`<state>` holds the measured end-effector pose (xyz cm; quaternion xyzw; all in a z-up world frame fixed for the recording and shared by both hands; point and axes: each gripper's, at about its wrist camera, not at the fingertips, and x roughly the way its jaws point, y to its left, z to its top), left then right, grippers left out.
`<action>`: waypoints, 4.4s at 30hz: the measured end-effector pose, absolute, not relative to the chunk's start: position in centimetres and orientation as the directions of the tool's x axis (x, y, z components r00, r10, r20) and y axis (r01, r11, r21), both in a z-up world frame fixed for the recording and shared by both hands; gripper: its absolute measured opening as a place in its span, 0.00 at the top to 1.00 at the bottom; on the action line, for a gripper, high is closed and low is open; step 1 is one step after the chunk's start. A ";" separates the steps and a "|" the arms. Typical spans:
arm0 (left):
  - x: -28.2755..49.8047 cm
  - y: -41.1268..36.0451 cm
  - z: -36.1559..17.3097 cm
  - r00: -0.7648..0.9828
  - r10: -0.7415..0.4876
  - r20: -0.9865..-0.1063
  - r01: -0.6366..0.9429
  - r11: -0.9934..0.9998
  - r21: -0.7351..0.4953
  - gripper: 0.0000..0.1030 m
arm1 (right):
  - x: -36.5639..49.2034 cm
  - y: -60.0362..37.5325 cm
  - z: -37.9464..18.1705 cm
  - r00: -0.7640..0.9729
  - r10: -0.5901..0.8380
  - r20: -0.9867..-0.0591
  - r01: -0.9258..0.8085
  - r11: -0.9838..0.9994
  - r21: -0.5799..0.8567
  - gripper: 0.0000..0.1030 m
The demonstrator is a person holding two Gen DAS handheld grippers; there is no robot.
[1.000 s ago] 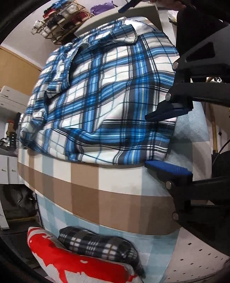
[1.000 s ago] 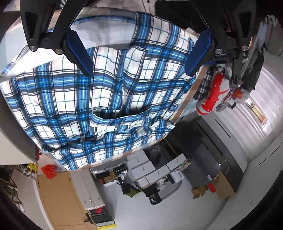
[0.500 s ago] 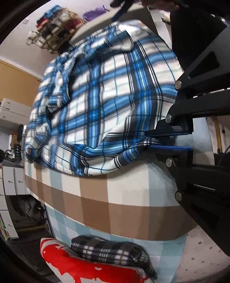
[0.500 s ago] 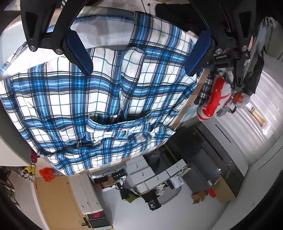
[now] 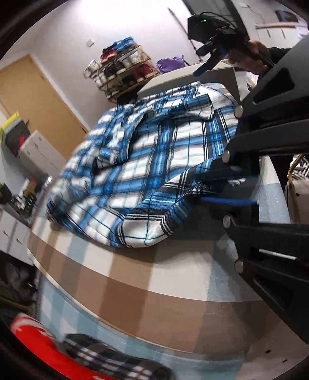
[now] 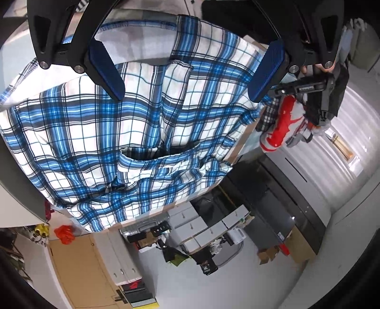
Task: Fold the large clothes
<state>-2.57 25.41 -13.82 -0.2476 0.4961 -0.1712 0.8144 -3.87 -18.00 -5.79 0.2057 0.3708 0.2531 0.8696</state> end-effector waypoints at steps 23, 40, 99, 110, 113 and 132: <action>-1.9 23.0 -15.1 0.420 -0.474 -0.774 0.017 0.857 -0.515 0.37 | -4.2 -18.5 -5.0 0.598 0.652 -0.466 -0.295 0.719 0.629 0.00; -3.6 25.6 -13.8 0.477 -0.536 -0.697 0.019 0.799 -0.601 0.97 | -3.9 -21.2 -6.1 0.632 0.599 -0.492 -0.191 0.735 0.651 0.00; -3.7 26.7 -12.2 0.459 -0.489 -0.742 0.073 0.853 -0.517 1.00 | -2.3 -30.7 -4.7 0.630 0.385 -0.675 -0.022 0.877 0.480 0.00; -3.4 26.7 -12.8 0.463 -0.523 -0.715 0.071 0.827 -0.558 1.00 | 6.2 -32.9 -11.1 0.294 0.303 -0.906 0.051 0.942 0.331 0.00; -3.5 27.0 -12.8 0.466 -0.531 -0.708 0.063 0.818 -0.572 1.00 | 7.6 -32.8 -11.6 0.284 0.253 -0.925 0.069 0.957 0.283 0.00; -3.1 26.3 -13.5 0.442 -0.518 -0.732 0.062 0.832 -0.551 1.00 | 6.7 -29.5 -11.7 0.293 0.271 -0.917 0.009 0.958 0.286 0.89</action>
